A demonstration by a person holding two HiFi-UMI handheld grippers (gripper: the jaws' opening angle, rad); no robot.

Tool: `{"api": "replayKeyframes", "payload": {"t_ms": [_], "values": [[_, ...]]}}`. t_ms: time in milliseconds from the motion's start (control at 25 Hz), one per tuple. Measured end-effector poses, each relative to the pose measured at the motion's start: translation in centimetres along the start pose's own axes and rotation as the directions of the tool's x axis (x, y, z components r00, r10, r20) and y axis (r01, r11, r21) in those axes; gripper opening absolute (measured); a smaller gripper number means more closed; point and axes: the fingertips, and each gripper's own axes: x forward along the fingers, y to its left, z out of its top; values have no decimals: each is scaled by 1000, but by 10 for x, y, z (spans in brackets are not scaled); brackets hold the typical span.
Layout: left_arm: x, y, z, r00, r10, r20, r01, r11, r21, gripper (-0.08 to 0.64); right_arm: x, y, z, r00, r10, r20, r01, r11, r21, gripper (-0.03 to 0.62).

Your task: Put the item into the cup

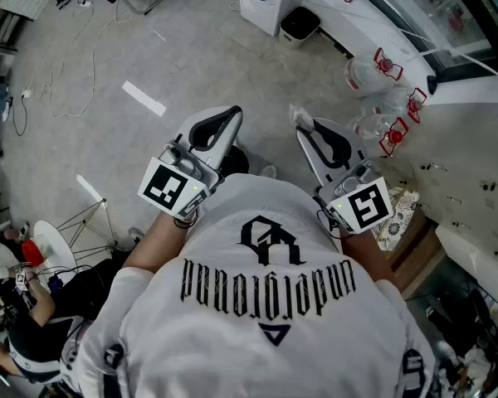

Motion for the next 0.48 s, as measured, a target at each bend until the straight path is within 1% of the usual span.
{"api": "replayKeyframes", "payload": {"t_ms": [240, 360, 480], "values": [[-7, 59, 7, 1000, 15, 12, -15, 1000, -5, 12, 57, -5, 7, 1000, 3, -9, -3, 1000, -15, 77], [-8, 92, 17, 1000, 8, 18, -7, 1000, -5, 12, 88, -9, 16, 1000, -3, -12, 3, 1000, -18, 77], [-8, 126, 29, 1000, -5, 26, 5, 1000, 2, 12, 119, -16, 30, 1000, -16, 12, 16, 1000, -8, 77]]}}
